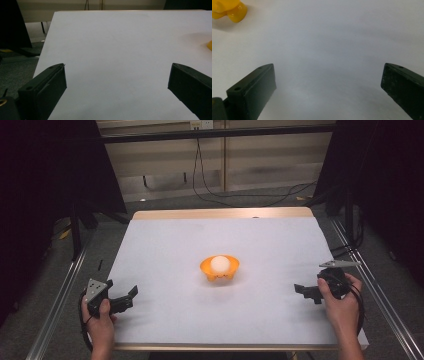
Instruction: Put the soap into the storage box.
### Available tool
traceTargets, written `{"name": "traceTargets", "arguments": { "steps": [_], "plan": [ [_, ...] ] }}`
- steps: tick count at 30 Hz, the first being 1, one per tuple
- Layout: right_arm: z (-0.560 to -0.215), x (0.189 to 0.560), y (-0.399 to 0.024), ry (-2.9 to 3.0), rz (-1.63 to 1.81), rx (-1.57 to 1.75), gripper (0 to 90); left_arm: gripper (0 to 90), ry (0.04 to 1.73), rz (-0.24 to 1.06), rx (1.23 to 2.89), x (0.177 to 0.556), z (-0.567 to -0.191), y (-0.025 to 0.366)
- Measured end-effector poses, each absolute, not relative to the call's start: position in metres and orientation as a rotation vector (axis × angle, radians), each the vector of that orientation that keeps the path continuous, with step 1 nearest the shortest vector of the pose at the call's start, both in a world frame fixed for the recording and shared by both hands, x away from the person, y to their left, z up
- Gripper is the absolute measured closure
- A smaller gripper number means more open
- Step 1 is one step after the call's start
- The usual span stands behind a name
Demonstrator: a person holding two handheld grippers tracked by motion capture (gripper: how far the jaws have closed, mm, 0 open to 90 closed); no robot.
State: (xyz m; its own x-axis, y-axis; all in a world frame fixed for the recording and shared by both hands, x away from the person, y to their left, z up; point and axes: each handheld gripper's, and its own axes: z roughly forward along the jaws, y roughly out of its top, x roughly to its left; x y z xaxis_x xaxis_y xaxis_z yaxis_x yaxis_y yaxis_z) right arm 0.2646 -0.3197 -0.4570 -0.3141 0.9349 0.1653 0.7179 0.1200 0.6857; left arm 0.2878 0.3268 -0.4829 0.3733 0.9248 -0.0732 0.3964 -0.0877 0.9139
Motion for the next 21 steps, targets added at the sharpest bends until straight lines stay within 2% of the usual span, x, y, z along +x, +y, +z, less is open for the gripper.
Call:
{"name": "traceTargets", "arguments": {
  "steps": [21],
  "plan": [
    [-0.474, 0.214, -0.369, 1.893, 1.128, 1.573, 0.0, 1.5, 1.179, 0.703, 1.67, 0.287, -0.483, 0.326]
  ]
}}
